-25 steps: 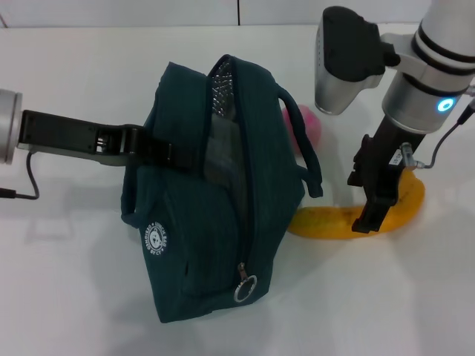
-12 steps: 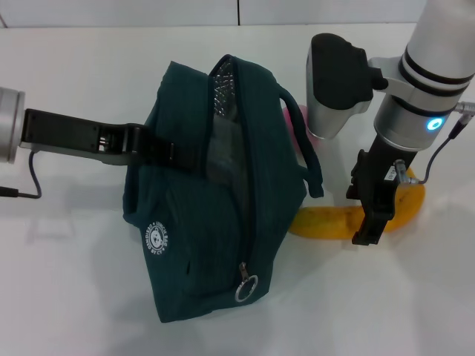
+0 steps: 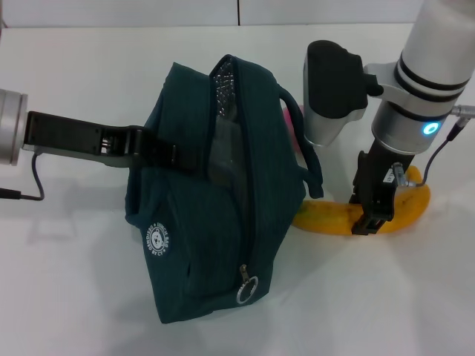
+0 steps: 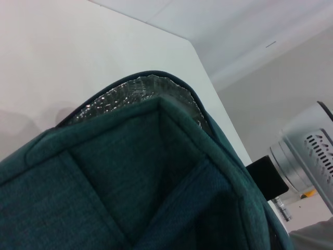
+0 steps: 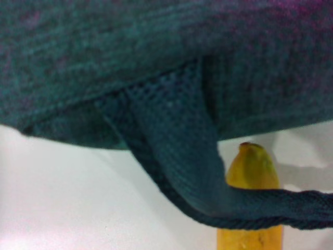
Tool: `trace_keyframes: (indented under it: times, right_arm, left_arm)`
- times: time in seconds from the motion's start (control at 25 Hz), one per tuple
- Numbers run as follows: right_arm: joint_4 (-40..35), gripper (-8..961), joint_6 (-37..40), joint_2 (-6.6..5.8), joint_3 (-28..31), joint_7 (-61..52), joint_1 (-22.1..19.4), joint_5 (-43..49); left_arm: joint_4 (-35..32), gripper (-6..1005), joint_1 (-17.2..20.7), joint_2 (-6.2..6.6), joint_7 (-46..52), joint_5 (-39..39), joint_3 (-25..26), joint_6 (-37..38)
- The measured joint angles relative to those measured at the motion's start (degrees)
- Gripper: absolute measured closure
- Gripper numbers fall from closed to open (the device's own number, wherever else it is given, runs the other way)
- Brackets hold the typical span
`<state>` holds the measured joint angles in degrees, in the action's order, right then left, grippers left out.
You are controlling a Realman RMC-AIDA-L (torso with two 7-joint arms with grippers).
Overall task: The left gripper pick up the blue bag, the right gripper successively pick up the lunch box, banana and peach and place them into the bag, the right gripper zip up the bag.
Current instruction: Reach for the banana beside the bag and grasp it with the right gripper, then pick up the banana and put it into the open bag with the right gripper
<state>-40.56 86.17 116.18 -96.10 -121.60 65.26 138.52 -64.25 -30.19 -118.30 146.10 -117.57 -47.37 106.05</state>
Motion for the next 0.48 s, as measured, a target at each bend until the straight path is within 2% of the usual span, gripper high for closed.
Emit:
trace_keyframes:
  times: [0.08,0.28,0.48]
  right_arm:
    - [-0.1,352,-0.2,-0.01,-0.8,-0.2,-0.1,-0.2]
    - [-0.2,542,-0.4,0.01,-1.0,-0.4,-0.2,-0.2]
    - [-2.1,541,0.0,-0.27,-0.4,-3.6,-0.1,0.8]
  left_arm:
    - [0.0,959,0.0,0.0,0.0,0.0,0.0,0.0]
    - [0.0,959,0.1,0.0,0.0,0.0,0.0,0.1]
    - [0.0,960,0.6,0.04,0.0,0.3,0.0,0.3]
